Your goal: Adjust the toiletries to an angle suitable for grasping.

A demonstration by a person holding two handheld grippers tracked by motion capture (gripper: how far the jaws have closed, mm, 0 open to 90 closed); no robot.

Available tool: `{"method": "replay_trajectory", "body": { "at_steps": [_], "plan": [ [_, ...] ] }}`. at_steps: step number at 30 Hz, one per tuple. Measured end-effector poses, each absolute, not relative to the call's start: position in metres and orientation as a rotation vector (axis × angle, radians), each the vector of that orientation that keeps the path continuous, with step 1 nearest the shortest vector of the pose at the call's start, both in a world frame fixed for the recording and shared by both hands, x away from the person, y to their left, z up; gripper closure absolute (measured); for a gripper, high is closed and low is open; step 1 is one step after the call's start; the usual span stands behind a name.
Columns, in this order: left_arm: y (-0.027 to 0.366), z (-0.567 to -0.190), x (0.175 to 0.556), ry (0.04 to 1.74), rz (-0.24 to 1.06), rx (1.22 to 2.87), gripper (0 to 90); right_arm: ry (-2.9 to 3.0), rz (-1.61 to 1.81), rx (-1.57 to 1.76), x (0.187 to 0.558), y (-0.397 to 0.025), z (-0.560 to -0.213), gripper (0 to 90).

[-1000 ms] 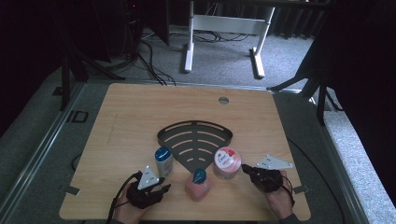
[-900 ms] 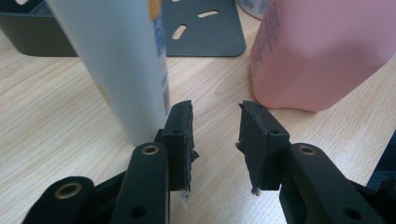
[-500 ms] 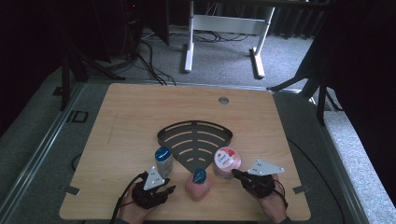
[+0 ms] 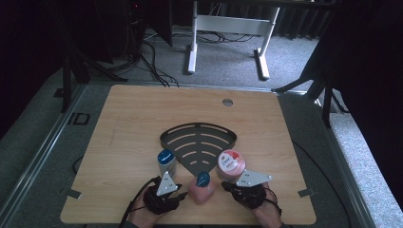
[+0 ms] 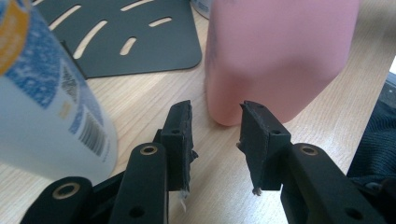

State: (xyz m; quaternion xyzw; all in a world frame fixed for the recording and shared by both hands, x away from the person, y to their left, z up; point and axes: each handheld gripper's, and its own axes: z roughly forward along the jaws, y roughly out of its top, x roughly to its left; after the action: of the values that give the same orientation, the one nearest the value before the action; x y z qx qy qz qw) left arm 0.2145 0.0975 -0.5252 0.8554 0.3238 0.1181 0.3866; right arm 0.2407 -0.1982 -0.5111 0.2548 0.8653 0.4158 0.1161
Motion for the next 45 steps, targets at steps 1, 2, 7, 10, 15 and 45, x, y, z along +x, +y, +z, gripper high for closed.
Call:
{"method": "replay_trajectory", "body": {
  "at_steps": [1, 2, 7, 10, 15, 45],
  "plan": [
    [0.097, -0.526, 0.215, 0.822, 0.298, 2.177, 63.7, 2.542, 1.221, 0.733, 0.24, -0.196, -0.511, 90.0],
    [0.096, -0.526, 0.215, 0.821, 0.295, 2.178, 63.7, 2.547, 1.222, 0.724, 0.239, -0.195, -0.511, 90.0],
    [0.091, -0.527, 0.216, 0.808, 0.282, 2.183, 64.2, 2.576, 1.221, 0.693, 0.238, -0.189, -0.513, 90.0],
    [0.09, -0.528, 0.216, 0.808, 0.269, 2.181, 66.9, 2.581, 1.216, 0.677, 0.237, -0.186, -0.514, 90.0],
    [0.089, -0.528, 0.216, 0.812, 0.269, 2.178, 68.4, 2.591, 1.233, 0.683, 0.24, -0.187, -0.514, 90.0],
    [0.106, -0.528, 0.225, 0.949, 0.332, 2.141, 71.6, 2.648, 1.23, 0.577, 0.247, -0.163, -0.513, 90.0]
  ]
}}
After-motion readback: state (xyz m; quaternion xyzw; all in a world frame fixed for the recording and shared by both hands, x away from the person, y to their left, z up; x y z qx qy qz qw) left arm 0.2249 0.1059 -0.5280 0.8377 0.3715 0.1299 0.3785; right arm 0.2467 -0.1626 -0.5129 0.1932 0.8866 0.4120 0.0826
